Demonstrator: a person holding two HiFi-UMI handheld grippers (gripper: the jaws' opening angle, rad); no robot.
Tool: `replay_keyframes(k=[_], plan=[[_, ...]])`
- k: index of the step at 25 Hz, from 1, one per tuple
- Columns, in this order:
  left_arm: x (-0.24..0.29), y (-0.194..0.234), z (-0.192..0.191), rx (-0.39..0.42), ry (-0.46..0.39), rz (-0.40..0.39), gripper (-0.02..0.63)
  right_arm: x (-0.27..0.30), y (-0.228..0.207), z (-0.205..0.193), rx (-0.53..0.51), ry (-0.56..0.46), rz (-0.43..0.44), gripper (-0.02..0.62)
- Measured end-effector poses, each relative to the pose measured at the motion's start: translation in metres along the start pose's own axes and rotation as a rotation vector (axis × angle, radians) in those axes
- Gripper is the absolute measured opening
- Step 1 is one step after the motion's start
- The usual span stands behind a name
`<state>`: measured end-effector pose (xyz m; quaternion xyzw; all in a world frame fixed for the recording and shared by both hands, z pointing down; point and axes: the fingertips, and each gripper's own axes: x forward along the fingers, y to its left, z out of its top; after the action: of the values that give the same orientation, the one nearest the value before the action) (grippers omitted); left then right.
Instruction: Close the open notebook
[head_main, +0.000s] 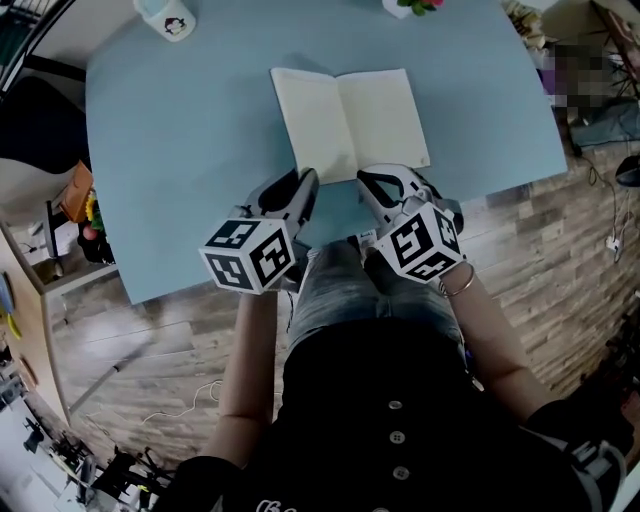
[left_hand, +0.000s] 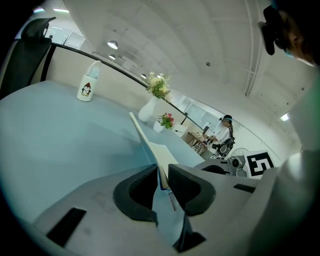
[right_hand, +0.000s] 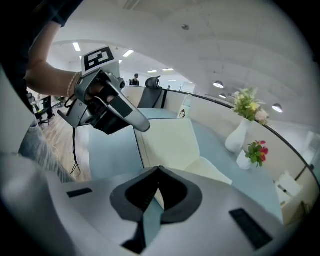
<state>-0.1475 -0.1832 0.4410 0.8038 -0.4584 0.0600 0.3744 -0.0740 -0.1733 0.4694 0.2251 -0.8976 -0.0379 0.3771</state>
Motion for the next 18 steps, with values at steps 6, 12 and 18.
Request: replay_keyframes(k=[6,12,18], plan=[[0.009,-0.022,0.009,0.048,-0.004,-0.083,0.06,-0.03,-0.016,-0.003,0.19,-0.042,-0.103,0.0],[0.024,-0.046,0.013,0.115,-0.009,-0.136,0.052,-0.061,-0.031,-0.004,0.297,-0.094,-0.199,0.0],[0.036,-0.064,0.015,0.108,-0.029,-0.148,0.052,-0.073,-0.045,-0.011,0.322,-0.116,-0.195,0.0]])
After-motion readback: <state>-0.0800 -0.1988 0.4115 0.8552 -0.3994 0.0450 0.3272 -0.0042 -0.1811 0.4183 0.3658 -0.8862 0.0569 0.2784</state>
